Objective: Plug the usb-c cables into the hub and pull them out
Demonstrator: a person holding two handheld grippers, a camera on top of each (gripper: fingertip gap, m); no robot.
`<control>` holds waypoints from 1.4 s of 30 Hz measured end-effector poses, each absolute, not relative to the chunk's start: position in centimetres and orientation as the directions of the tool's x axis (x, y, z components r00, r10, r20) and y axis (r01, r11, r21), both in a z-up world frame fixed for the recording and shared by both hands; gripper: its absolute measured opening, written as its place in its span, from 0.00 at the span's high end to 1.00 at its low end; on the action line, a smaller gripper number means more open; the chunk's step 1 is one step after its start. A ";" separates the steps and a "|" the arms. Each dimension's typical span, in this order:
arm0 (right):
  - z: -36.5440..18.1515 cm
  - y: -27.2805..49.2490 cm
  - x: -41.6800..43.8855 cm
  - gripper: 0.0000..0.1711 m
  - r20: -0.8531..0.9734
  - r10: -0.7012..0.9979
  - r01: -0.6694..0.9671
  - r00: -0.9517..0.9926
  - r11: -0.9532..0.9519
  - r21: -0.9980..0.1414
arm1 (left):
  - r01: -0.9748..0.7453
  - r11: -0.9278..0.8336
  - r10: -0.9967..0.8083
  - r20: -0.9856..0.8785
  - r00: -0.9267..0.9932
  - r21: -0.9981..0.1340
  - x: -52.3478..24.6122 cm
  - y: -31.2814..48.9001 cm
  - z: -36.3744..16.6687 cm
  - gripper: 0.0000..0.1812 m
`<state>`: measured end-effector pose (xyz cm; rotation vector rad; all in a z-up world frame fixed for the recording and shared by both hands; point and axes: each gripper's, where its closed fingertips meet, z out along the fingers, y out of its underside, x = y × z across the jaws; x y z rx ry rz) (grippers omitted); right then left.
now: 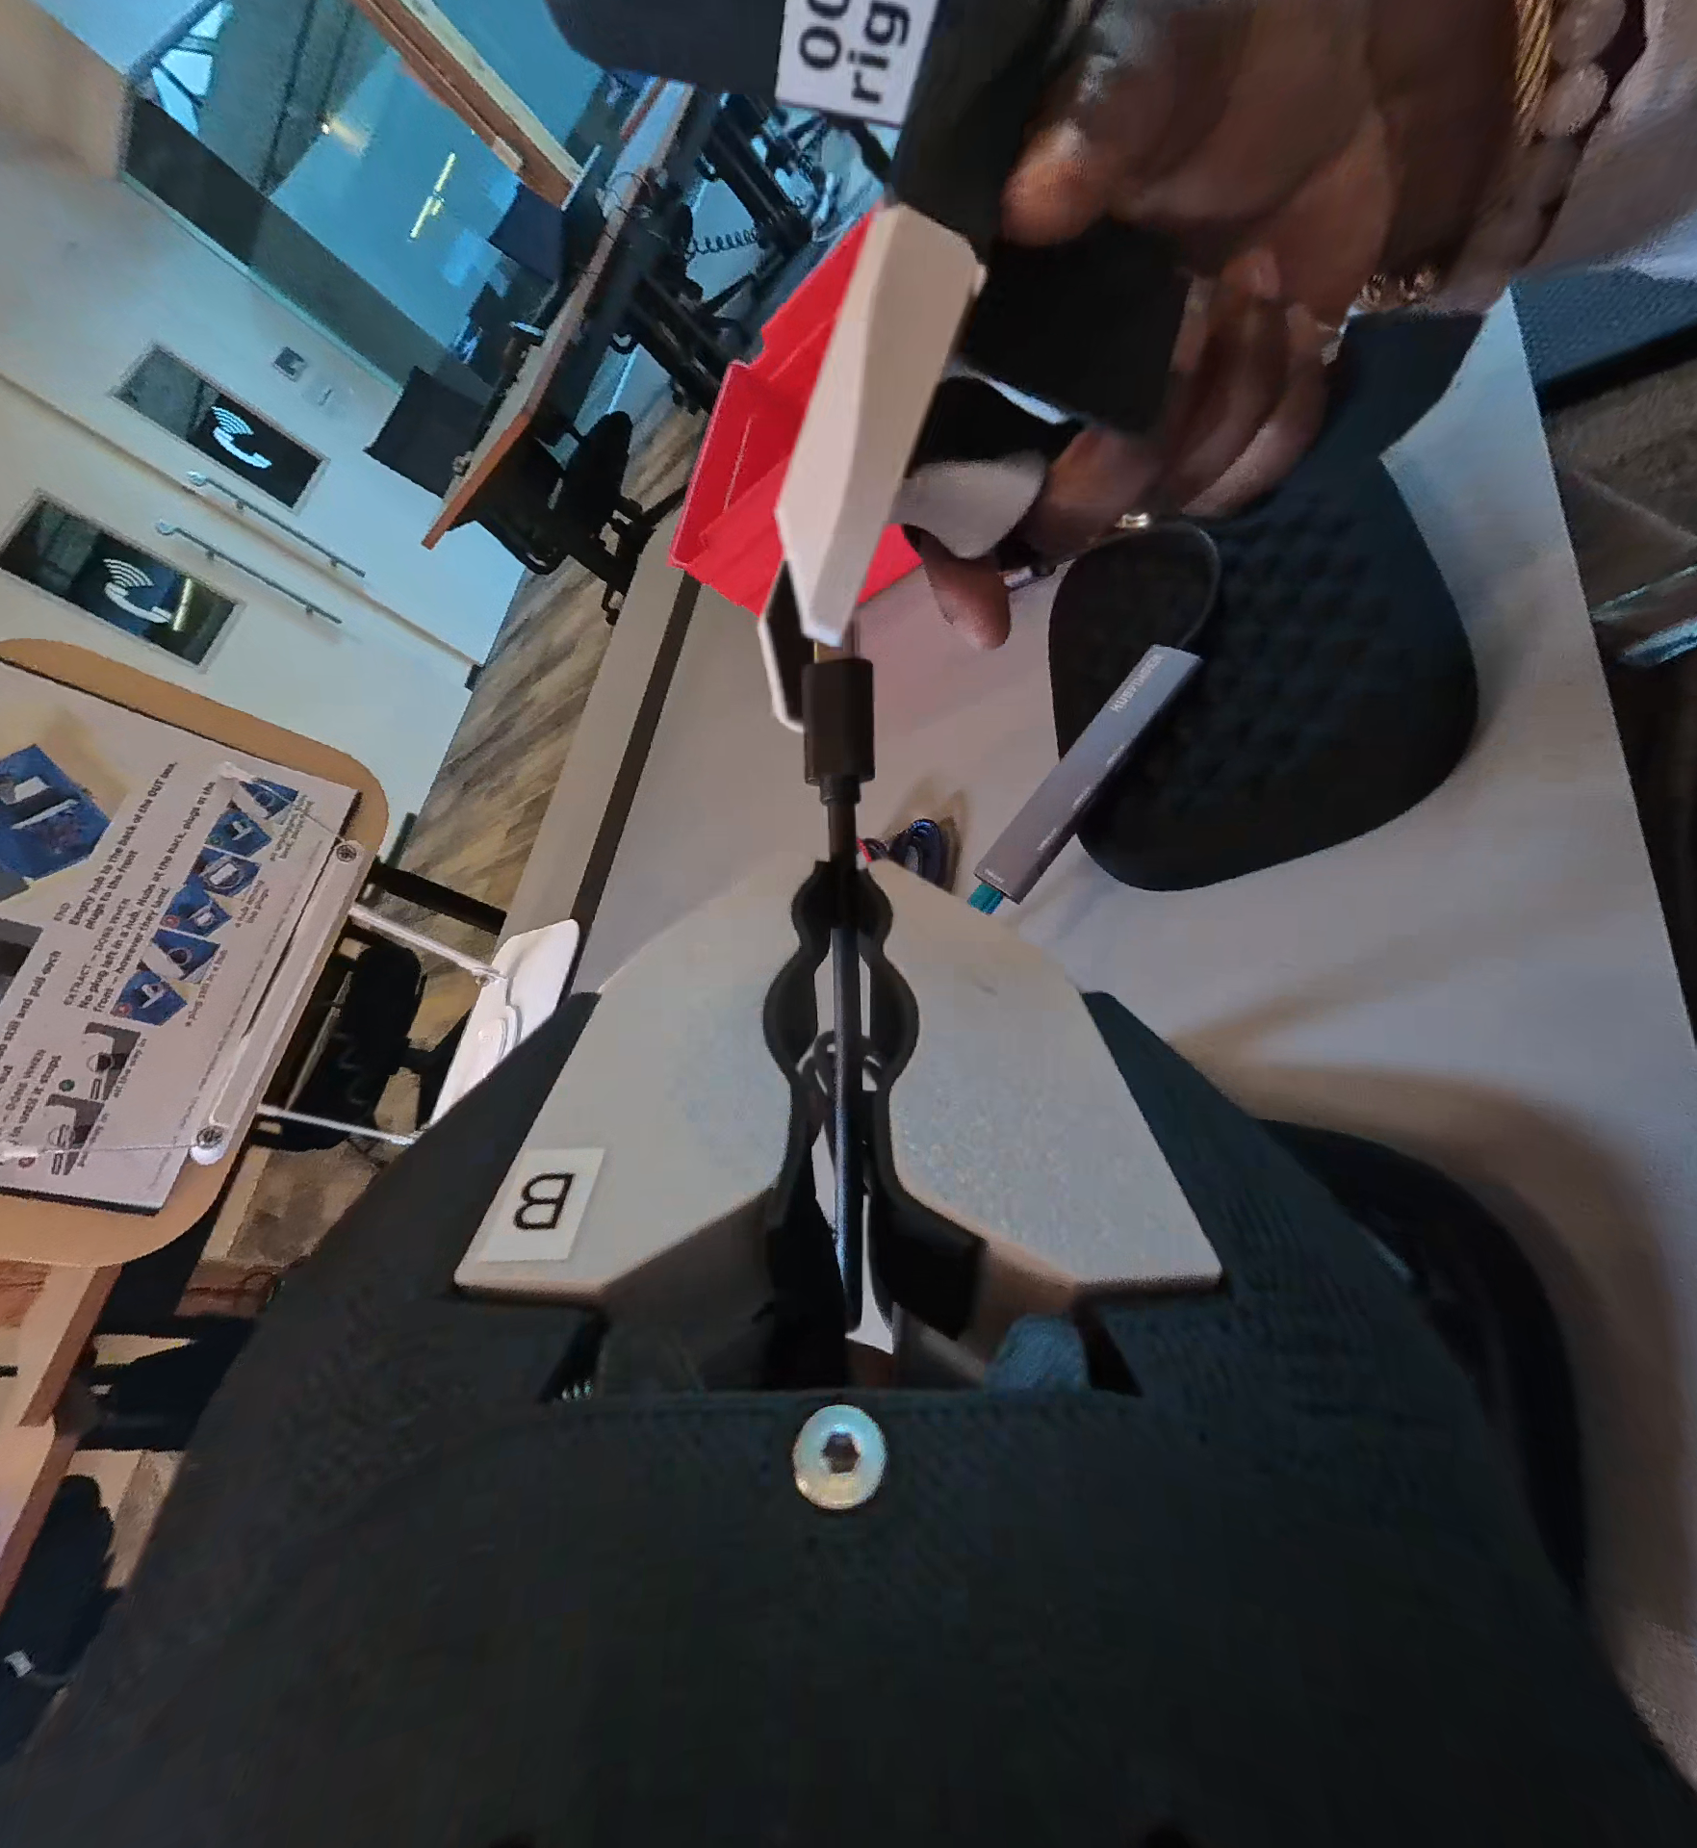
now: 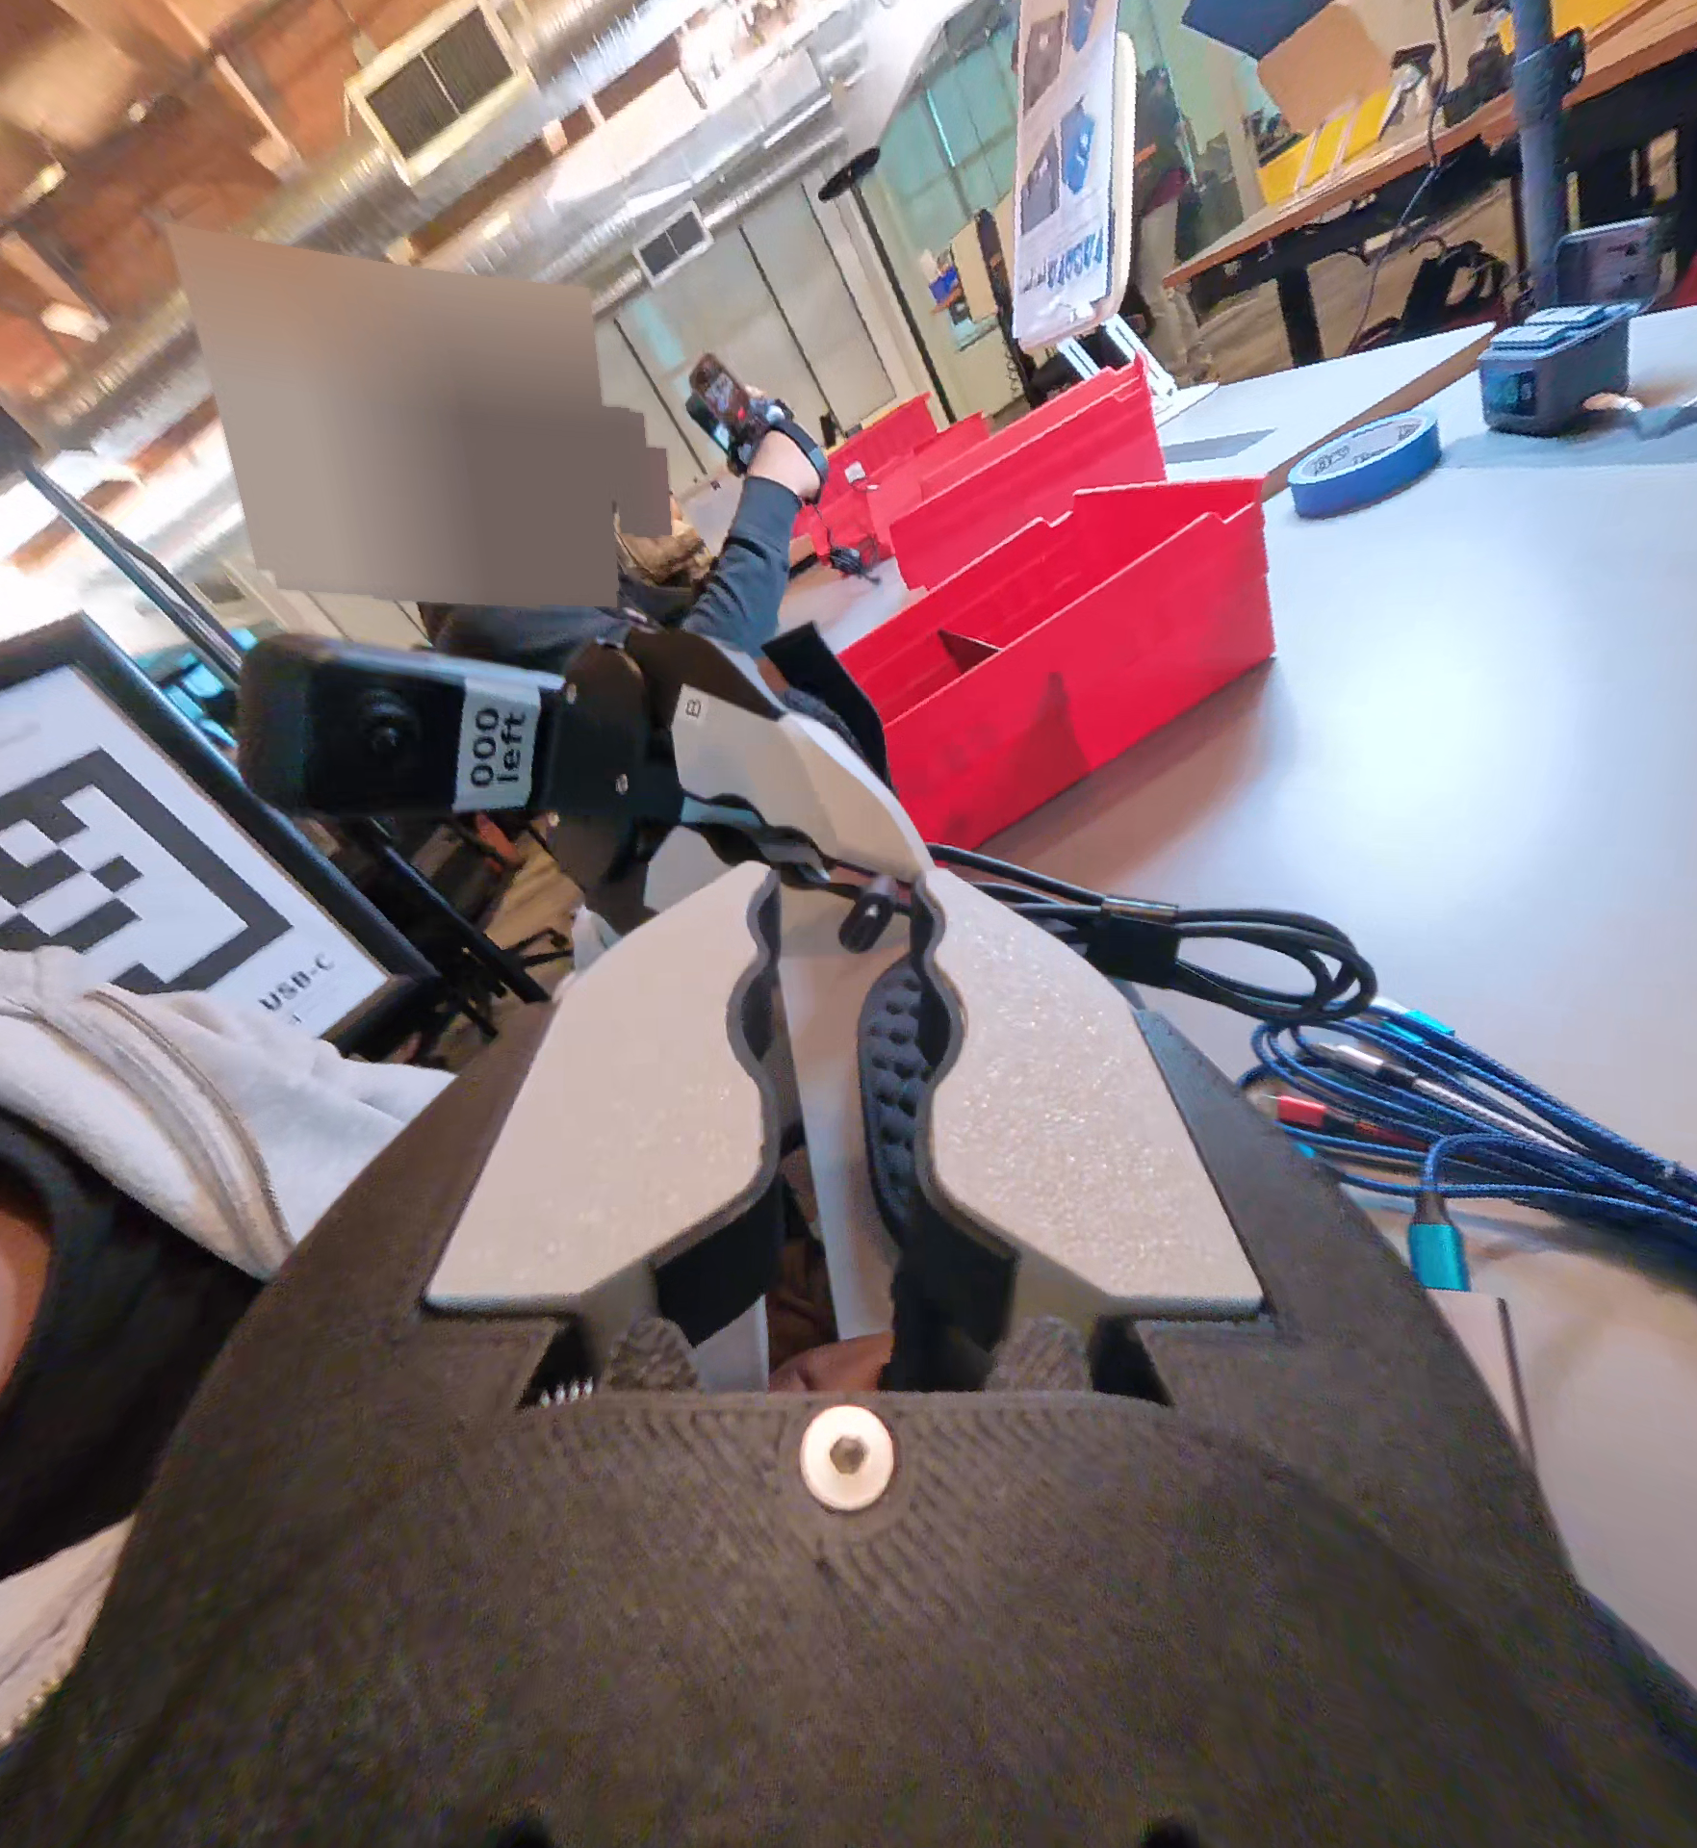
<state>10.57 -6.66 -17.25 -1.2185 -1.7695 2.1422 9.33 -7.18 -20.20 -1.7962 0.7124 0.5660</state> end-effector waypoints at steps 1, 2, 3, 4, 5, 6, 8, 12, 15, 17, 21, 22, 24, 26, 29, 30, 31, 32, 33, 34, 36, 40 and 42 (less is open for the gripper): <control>-17.3 -6.6 10.5 0.88 -0.521 0.535 0.404 -0.665 -0.329 -0.854 | -0.709 -0.250 -0.201 -0.680 0.705 -0.660 9.4 -7.1 -20.3 0.97; -17.7 -6.6 10.4 0.91 -0.532 0.539 0.421 -0.654 -0.325 -0.847 | -0.709 -0.247 -0.204 -0.680 0.705 -0.661 9.5 -7.0 -20.4 0.97; -18.2 -6.6 10.3 0.91 -0.535 0.546 0.436 -0.644 -0.312 -0.844 | -0.707 -0.244 -0.203 -0.678 0.706 -0.663 9.5 -7.0 -20.3 0.97; -18.4 -6.7 10.2 0.92 -0.540 0.545 0.445 -0.641 -0.309 -0.840 | -0.707 -0.249 -0.206 -0.677 0.706 -0.661 9.5 -7.0 -20.4 0.97; -18.4 -6.7 10.1 0.94 -0.552 0.537 0.450 -0.638 -0.322 -0.833 | -0.710 -0.254 -0.203 -0.682 0.703 -0.657 9.3 -7.0 -20.5 0.97; -18.4 -6.6 10.0 0.95 -0.563 0.534 0.452 -0.631 -0.336 -0.826 | -0.713 -0.252 -0.198 -0.686 0.700 -0.654 9.3 -7.0 -20.5 0.97; -18.5 -6.6 9.9 0.95 -0.577 0.520 0.457 -0.630 -0.353 -0.817 | -0.710 -0.237 -0.191 -0.685 0.704 -0.663 9.2 -7.0 -20.3 0.97; -17.4 -5.8 9.6 0.96 -0.614 0.459 0.425 -0.642 -0.454 -0.783 | -0.633 -0.042 -0.092 -0.628 0.773 -0.773 9.9 -7.3 -16.9 0.86; -16.6 -4.4 9.1 0.97 -0.663 0.416 0.401 -0.622 -0.558 -0.726 | -0.511 0.133 -0.118 -0.526 0.842 -0.849 11.4 -8.5 -14.2 0.77; -16.3 -2.9 8.5 0.97 -0.703 0.395 0.373 -0.592 -0.639 -0.673 | -0.357 0.325 -0.161 -0.423 0.892 -0.876 12.7 -10.2 -11.0 0.73; -15.3 0.2 8.0 0.96 -0.761 0.321 0.286 -0.564 -0.788 -0.544 | -0.118 0.484 -0.243 -0.262 0.934 -0.867 12.9 -13.1 -7.3 0.67; -15.1 0.6 8.0 0.96 -0.762 0.309 0.265 -0.569 -0.808 -0.526 | -0.158 0.444 -0.235 -0.284 0.929 -0.882 13.0 -12.8 -7.8 0.66; -14.6 0.7 8.2 0.96 -0.756 0.292 0.231 -0.585 -0.834 -0.501 | -0.239 0.376 -0.241 -0.344 0.907 -0.895 13.9 -12.1 -9.0 0.63; -14.4 0.7 8.3 0.96 -0.758 0.275 0.220 -0.592 -0.849 -0.480 | -0.230 0.406 -0.328 -0.376 0.867 -0.884 16.0 -12.0 -9.3 0.63; -15.0 0.0 8.1 0.96 -0.765 0.280 0.252 -0.580 -0.831 -0.496 | -0.179 0.385 -0.352 -0.324 0.878 -0.906 16.0 -10.6 -10.0 0.63; -15.2 -0.3 8.0 0.96 -0.763 0.298 0.250 -0.574 -0.823 -0.510 | -0.195 0.346 -0.327 -0.313 0.891 -0.918 15.2 -9.9 -10.7 0.63; -15.3 -0.5 8.0 0.96 -0.758 0.315 0.246 -0.571 -0.815 -0.524 | -0.182 0.328 -0.313 -0.289 0.905 -0.927 14.6 -9.5 -11.1 0.63; -15.4 -0.7 8.0 0.96 -0.754 0.322 0.243 -0.572 -0.812 -0.531 | -0.119 0.334 -0.344 -0.239 0.908 -0.935 14.5 -9.5 -10.9 0.63; -15.1 -0.7 8.0 0.96 -0.754 0.305 0.237 -0.582 -0.823 -0.516 | 0.000 0.370 -0.429 -0.171 0.887 -0.929 15.0 -10.1 -10.2 0.63; -14.8 -0.3 8.1 0.96 -0.762 0.262 0.226 -0.593 -0.853 -0.470 | 0.161 0.412 -0.538 -0.097 0.838 -0.897 15.5 -11.1 -9.0 0.63; -14.6 1.5 8.0 0.96 -0.787 0.148 0.198 -0.599 -0.925 -0.324 | 0.436 0.409 -0.723 0.007 0.691 -0.802 16.0 -12.6 -7.5 0.64; -14.4 3.2 8.2 0.96 -0.782 0.086 0.170 -0.617 -0.956 -0.239 | 0.200 0.287 -0.690 -0.058 0.721 -0.937 18.6 -7.9 -13.5 0.67; -13.7 2.7 8.6 0.96 -0.767 0.098 0.182 -0.634 -0.945 -0.272 | 0.019 0.218 -0.564 -0.110 0.818 -0.976 17.7 -4.7 -17.2 0.67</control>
